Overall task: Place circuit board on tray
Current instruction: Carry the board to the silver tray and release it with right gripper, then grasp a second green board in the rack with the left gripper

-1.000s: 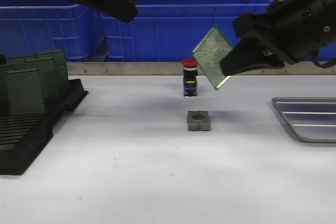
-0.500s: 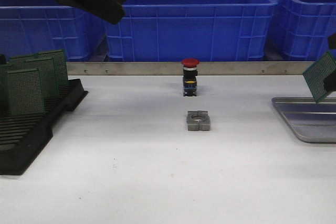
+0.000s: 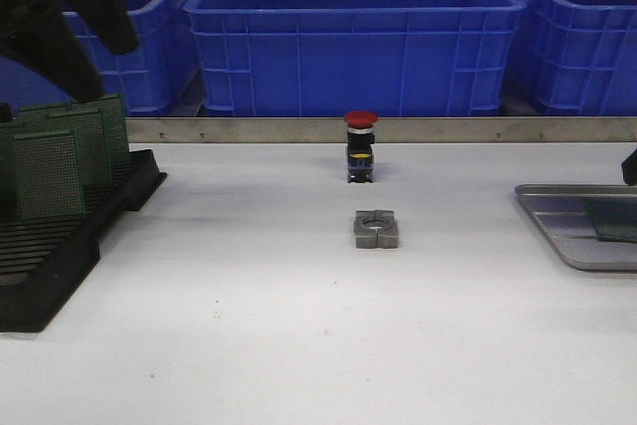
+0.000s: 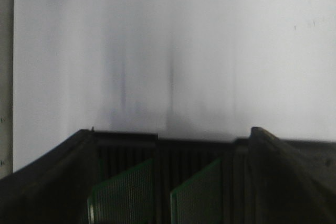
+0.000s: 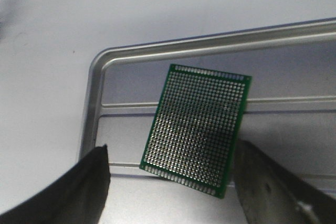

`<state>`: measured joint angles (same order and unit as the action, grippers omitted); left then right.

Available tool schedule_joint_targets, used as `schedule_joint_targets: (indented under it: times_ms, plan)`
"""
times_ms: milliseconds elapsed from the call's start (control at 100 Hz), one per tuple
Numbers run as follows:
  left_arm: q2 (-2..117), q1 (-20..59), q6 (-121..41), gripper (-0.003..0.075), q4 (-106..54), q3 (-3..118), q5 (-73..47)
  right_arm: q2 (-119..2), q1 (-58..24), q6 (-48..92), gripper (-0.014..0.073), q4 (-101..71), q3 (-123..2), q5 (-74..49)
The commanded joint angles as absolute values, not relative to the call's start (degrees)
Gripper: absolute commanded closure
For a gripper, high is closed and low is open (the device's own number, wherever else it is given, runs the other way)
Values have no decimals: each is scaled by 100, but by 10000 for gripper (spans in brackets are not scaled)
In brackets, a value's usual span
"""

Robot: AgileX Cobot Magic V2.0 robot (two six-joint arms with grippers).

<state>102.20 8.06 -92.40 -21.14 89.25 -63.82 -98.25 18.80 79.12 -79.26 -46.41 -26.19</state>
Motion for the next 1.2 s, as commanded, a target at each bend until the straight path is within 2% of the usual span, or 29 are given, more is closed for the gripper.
schedule_joint_targets:
  times_ms: [0, 190, 570, 660, 710, 830, 880, 1110, 1190]
  plan:
    - [9948, 659, -9156, 176, -1939, 9099, -6396, -9626, 1910, 7942, 80, -8016, -4765, -2707]
    - [9973, 296, -9146, 176, -1964, 8875, -6385, -9626, 1910, 7942, 125, -8016, -4765, -2660]
    - [10860, 171, -9006, 181, -1964, 8771, -6012, -9626, 1910, 7942, 127, -8016, -4765, -2654]
    - [10927, 171, -9006, 273, -1964, 8771, -5975, -9626, 1910, 7942, 127, -8016, -4765, -2683]
    - [10927, 171, -9006, 368, -1964, 8771, -5990, -9626, 1910, 7947, 127, -8016, -4765, -2681]
    - [10927, 171, -9006, 653, -1964, 8784, -6085, -9626, 1910, 7947, 127, -8016, -4765, -2681]
    - [10927, 171, -9006, 741, -1964, 8797, -6115, -9626, 1910, 7947, 127, -8016, -4765, -2681]
    - [10927, 185, -9006, 741, -1971, 9427, -7309, -9626, 1910, 7952, 127, -8016, -4783, -2840]
    - [10864, 185, -8613, 741, -2075, 9734, -7332, -9607, 1903, 7952, 127, -8008, -4846, -2939]
